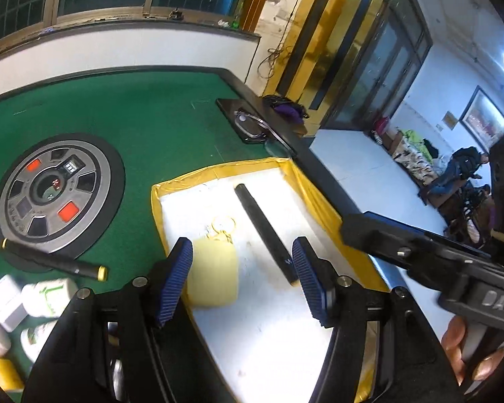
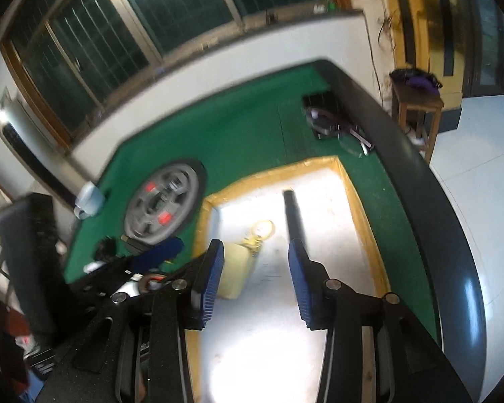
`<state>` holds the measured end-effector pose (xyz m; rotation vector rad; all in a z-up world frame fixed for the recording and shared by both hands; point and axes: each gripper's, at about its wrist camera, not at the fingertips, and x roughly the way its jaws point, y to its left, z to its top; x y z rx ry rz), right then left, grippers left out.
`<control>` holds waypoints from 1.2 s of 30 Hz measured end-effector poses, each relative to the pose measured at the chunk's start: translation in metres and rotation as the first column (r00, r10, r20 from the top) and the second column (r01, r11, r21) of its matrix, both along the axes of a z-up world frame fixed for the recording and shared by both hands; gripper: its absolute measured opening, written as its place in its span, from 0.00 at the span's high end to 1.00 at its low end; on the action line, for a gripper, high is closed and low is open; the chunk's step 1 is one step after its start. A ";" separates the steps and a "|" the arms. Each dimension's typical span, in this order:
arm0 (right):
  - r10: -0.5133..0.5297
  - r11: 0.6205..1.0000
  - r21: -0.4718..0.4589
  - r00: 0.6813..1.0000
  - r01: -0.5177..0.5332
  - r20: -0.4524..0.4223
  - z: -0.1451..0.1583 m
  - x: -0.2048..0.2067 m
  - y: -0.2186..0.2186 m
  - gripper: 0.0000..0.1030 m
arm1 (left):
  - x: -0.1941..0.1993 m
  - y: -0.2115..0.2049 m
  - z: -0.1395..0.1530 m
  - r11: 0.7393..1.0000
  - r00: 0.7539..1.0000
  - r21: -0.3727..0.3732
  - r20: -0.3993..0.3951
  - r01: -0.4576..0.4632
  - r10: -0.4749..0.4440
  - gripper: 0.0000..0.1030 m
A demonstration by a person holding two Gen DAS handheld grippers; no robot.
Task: Organize rigid objects
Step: 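Lower into the tray and open both tools to release block and marker, then move both tools back over the objects on the table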
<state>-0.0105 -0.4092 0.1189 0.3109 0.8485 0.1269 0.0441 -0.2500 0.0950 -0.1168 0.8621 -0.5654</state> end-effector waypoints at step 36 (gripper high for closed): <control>0.264 0.960 0.119 0.959 -0.252 -0.099 -0.086 -0.056 0.154 0.60 | -0.046 0.220 -0.085 0.934 0.933 0.134 -0.100 -0.332 0.346 0.45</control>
